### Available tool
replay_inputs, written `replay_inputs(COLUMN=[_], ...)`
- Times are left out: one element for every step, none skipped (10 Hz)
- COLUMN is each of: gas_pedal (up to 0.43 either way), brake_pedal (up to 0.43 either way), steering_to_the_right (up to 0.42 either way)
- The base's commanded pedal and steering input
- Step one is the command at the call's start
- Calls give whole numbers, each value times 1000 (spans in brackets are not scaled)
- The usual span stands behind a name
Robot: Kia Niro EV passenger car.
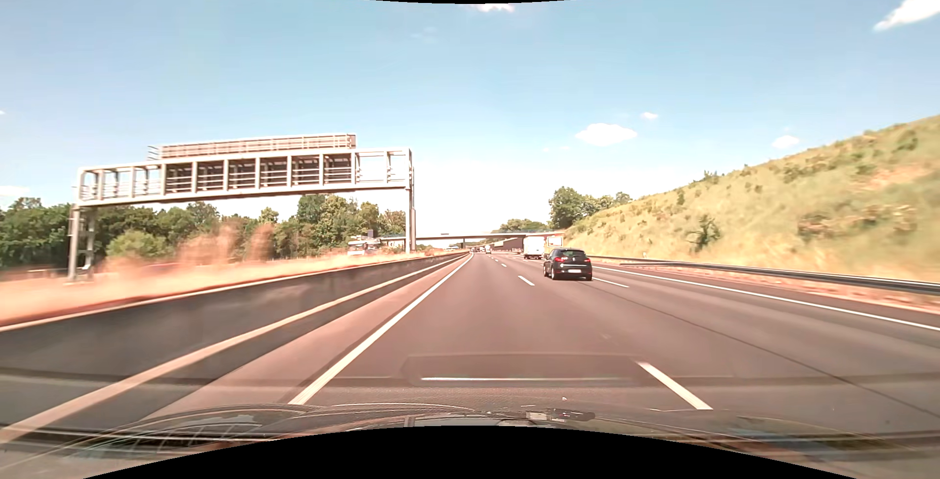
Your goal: Follow the waypoints while adhering to traffic rules and regulations
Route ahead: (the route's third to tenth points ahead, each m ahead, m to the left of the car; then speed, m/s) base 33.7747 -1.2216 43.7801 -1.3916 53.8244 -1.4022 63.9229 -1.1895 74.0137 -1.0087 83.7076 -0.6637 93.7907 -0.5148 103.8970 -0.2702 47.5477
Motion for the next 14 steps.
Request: replay_inputs(gas_pedal=[740,740,740,740,740,740,740,740,740,740,740,740,740,740], brake_pedal=[0,0,0,0,0,0,0,0,0,0,0,0,0,0], steering_to_the_right=[-5,-4,-4,-4,-4,-4,-4,-4,-4,-4,-4,-4,-4,-4])
